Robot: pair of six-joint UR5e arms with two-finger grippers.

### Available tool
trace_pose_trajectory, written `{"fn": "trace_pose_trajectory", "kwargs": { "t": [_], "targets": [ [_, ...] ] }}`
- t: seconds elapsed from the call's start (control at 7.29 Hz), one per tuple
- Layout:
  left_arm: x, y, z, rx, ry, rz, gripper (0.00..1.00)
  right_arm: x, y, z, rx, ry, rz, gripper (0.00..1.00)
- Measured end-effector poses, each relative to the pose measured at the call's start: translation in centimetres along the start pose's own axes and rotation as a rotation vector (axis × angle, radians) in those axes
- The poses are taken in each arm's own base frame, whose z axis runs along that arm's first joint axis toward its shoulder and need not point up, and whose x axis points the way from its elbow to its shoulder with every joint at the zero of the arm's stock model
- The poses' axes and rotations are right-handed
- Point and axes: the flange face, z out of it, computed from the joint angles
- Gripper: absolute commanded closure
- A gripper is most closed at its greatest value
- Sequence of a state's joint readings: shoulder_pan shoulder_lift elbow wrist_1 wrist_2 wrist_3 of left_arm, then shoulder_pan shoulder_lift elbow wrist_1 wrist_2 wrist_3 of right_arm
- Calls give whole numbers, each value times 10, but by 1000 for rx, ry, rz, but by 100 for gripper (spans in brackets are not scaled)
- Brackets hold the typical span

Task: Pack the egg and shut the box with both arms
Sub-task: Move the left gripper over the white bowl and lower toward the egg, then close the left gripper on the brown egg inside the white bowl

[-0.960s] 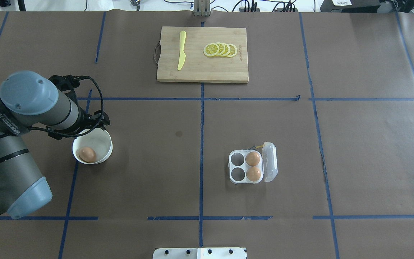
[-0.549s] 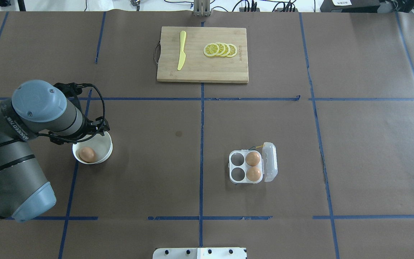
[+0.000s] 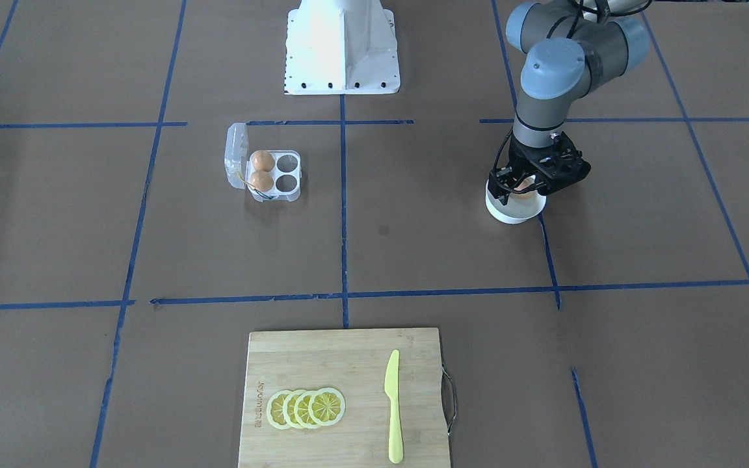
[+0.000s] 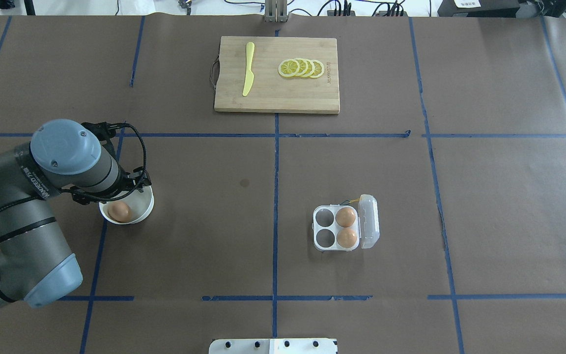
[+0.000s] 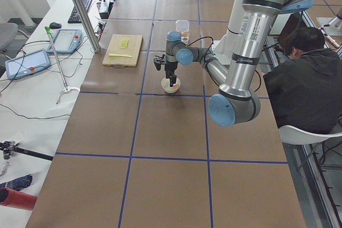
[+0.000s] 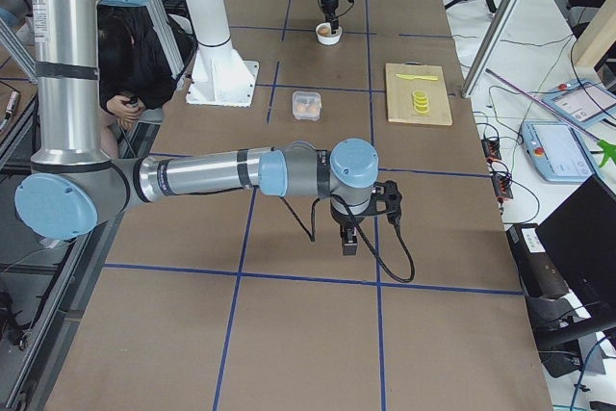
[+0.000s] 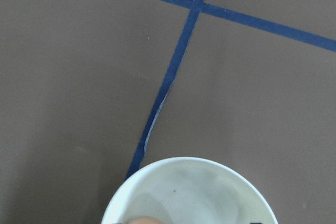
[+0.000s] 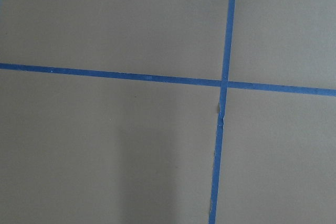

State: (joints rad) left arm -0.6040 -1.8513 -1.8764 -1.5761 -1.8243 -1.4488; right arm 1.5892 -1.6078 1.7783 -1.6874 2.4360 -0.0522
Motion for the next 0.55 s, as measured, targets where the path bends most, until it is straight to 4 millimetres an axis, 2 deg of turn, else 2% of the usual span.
{"fn": "trace_pose_trajectory", "kwargs": {
  "t": [0.55],
  "targets": [
    [1,6,10,-10,-16,4,19,0,1,0,0,-1,0,0]
  ]
}}
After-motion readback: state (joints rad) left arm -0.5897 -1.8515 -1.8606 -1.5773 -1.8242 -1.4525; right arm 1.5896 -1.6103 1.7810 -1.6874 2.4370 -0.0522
